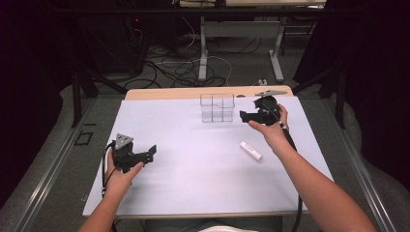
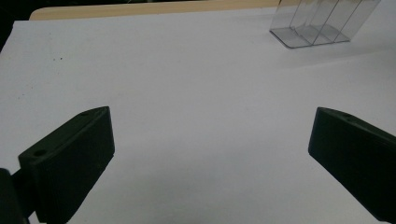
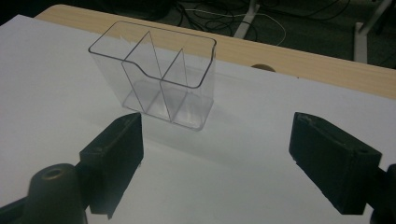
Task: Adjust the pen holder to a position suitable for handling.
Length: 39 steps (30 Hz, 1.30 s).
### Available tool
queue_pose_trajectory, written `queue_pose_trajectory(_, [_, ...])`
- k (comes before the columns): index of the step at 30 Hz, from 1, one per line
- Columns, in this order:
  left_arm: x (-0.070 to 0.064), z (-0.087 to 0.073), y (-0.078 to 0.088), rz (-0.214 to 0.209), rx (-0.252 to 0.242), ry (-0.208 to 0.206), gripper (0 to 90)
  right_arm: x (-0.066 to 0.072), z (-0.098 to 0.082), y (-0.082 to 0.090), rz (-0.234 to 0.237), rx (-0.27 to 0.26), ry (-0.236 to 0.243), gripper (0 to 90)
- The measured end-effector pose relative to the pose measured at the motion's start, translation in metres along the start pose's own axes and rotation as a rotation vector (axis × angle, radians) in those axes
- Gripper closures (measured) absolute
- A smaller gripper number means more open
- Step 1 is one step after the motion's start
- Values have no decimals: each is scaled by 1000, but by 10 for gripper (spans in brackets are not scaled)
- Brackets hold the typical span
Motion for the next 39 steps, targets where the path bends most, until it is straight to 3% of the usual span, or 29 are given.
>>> queue_pose_trajectory(6, [0,0,1,3,-3,2,3,6,16,-11,-12,24,1,202])
queue_pose_trajectory(10, [1,0,1,5,-2,1,3,8,27,-18,-13,41,-22,252])
queue_pose_trajectory(18, [2,-1,0,6,0,5,3,10,44,-37,-41,73,-72,252])
queue_pose_trajectory(30, [4,-2,1,9,2,5,3,9,43,-68,-44,112,-144,298])
queue_pose_trajectory(36, [4,-1,2,18,2,6,3,2,40,-83,-45,121,-181,321])
queue_pose_trajectory(39, [4,-1,3,20,2,8,3,-3,37,-91,-42,132,-222,341])
Point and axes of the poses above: each handheld gripper's, and its own axes: y roughly backward along the jaws, z roughly out of its top, x roughly to its left, the point moved 7 cm from there along -y, roughly forward along the jaws, and after that the axes turned 6 degrees about -y, right-handed, at the moved point
